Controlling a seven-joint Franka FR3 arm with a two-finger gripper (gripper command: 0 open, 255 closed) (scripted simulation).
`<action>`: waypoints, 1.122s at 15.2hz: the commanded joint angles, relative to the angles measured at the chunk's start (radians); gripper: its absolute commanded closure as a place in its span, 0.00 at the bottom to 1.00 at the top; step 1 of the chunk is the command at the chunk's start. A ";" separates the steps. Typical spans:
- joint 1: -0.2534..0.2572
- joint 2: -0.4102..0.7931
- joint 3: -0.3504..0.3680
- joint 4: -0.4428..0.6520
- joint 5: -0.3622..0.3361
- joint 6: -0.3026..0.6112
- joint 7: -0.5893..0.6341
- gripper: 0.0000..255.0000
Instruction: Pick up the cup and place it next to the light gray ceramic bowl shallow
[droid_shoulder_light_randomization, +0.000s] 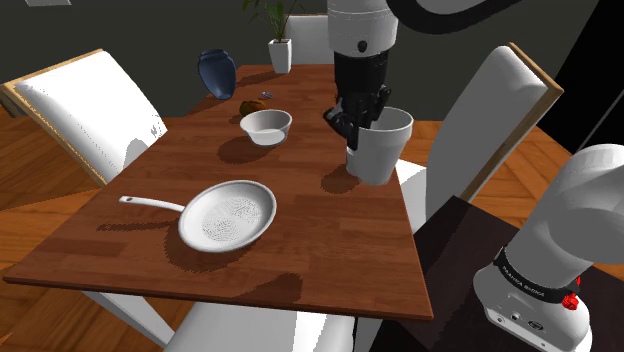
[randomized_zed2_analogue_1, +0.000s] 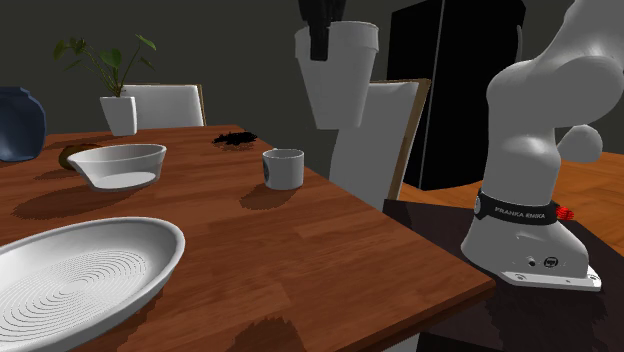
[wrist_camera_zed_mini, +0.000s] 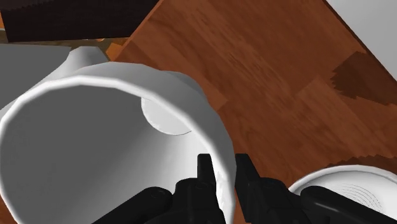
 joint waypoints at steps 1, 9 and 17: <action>-0.002 0.001 -0.004 0.028 -0.003 -0.028 -0.002 1.00; -0.052 0.096 -0.041 0.112 -0.057 -0.018 -0.058 1.00; -0.135 0.312 -0.091 0.250 -0.153 0.056 -0.141 1.00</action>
